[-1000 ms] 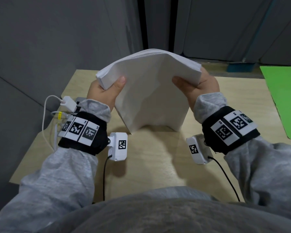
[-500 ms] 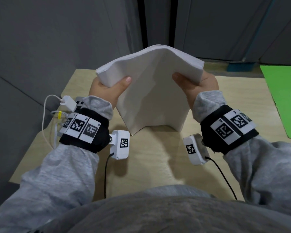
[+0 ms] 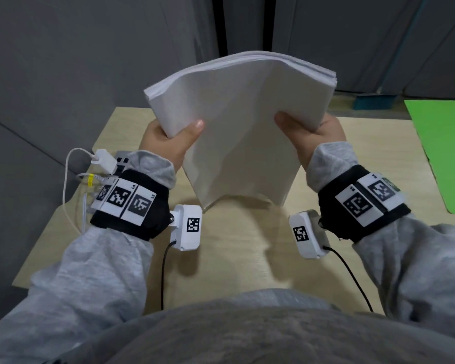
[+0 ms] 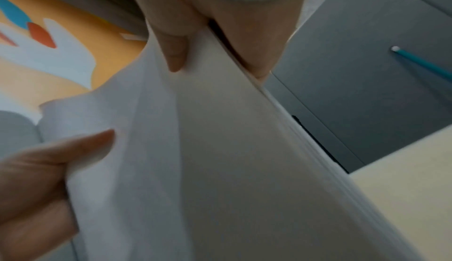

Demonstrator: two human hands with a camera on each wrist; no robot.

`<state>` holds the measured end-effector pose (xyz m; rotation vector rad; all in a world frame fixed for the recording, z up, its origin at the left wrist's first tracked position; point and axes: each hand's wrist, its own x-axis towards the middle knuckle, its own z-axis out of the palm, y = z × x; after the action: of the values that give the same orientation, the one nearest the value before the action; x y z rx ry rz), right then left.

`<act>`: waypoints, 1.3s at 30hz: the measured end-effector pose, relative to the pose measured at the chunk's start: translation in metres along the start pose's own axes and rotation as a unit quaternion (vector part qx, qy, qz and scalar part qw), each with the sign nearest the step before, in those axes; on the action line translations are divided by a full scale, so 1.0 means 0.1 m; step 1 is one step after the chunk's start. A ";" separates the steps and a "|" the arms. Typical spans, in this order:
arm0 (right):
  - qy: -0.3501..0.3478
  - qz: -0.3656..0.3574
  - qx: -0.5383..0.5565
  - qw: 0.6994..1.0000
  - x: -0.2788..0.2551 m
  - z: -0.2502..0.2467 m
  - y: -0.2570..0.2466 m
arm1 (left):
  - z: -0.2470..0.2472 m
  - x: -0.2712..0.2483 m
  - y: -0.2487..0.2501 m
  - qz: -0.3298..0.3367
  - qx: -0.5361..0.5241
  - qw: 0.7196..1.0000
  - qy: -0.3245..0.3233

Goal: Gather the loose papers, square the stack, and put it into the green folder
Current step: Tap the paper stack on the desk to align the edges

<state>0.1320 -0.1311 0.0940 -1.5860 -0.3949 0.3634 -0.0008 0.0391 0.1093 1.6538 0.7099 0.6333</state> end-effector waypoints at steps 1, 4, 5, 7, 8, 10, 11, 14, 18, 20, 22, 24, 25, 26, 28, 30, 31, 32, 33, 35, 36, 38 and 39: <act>-0.005 -0.008 0.006 1.000 -0.01 -0.02 0.01 | -0.02 0.00 -0.02 0.009 0.001 1.000 -0.011; -0.035 -0.003 -0.002 0.999 -0.03 -0.04 0.11 | -0.04 0.01 -0.10 0.007 -0.004 1.000 -0.024; -0.040 0.008 -0.021 0.999 -0.04 -0.04 0.16 | -0.04 0.00 -0.12 0.005 0.002 1.000 -0.031; -0.034 0.032 -0.063 0.997 -0.04 -0.04 0.22 | -0.05 -0.01 -0.11 0.010 0.015 0.999 -0.036; -0.027 0.040 -0.080 0.996 -0.03 -0.03 0.23 | -0.05 -0.01 -0.08 0.022 0.022 0.999 -0.029; -0.016 0.047 -0.103 0.993 -0.02 -0.01 0.22 | -0.06 0.00 -0.01 0.083 0.048 0.995 0.003; -0.011 0.044 -0.112 0.993 -0.01 -0.01 0.20 | -0.08 0.01 0.04 0.122 0.066 0.990 0.025; 0.000 0.014 -0.149 0.989 -0.01 0.00 0.14 | -0.11 0.04 0.21 0.232 0.168 0.954 0.093; -0.003 -0.044 -0.207 0.977 0.00 0.05 0.07 | -0.02 -0.02 0.45 0.348 0.439 0.826 0.064; -0.015 -0.084 -0.247 0.965 -0.03 0.07 0.05 | 0.07 -0.08 0.51 0.352 0.492 0.795 0.045; -0.041 -0.142 -0.281 0.948 -0.08 0.08 0.01 | 0.13 -0.13 0.54 0.347 0.512 0.785 0.035; -0.069 -0.192 -0.307 0.929 -0.11 0.09 0.00 | 0.13 -0.14 0.57 0.330 0.533 0.779 0.023; -0.076 -0.204 -0.314 0.924 -0.12 0.09 -0.01 | 0.12 -0.13 0.59 0.323 0.542 0.776 0.013; -0.077 -0.208 -0.313 0.923 -0.12 0.08 0.00 | 0.10 -0.11 0.59 0.316 0.547 0.775 -0.003; -0.074 -0.202 -0.304 0.928 -0.10 0.08 0.02 | 0.08 -0.08 0.57 0.314 0.533 0.785 -0.034; -0.077 -0.181 -0.309 0.930 -0.09 0.06 0.07 | 0.04 -0.05 0.51 0.323 0.486 0.811 -0.035; -0.080 -0.167 -0.312 0.932 -0.07 0.03 0.10 | 0.01 -0.03 0.47 0.319 0.456 0.831 -0.027; -0.083 -0.146 -0.316 0.934 -0.04 0.00 0.15 | -0.04 0.01 0.42 0.305 0.427 0.851 -0.016; -0.089 -0.119 -0.323 0.935 -0.02 -0.04 0.19 | -0.10 0.05 0.37 0.292 0.404 0.867 -0.005; -0.100 -0.062 -0.355 0.927 0.03 -0.14 0.30 | -0.22 0.15 0.25 0.267 0.359 0.894 0.012; -0.101 -0.036 -0.374 0.921 0.06 -0.19 0.36 | -0.29 0.19 0.20 0.251 0.333 0.909 0.021; -0.092 0.013 -0.392 0.915 0.09 -0.30 0.49 | -0.40 0.23 0.11 0.211 0.277 0.937 0.032; -0.084 0.033 -0.394 0.915 0.11 -0.34 0.55 | -0.44 0.25 0.07 0.195 0.253 0.947 0.031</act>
<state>0.1592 -0.1587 0.0410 -2.3692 -0.6766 0.4197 -0.0157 0.0851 0.1253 2.2922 0.6241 0.8315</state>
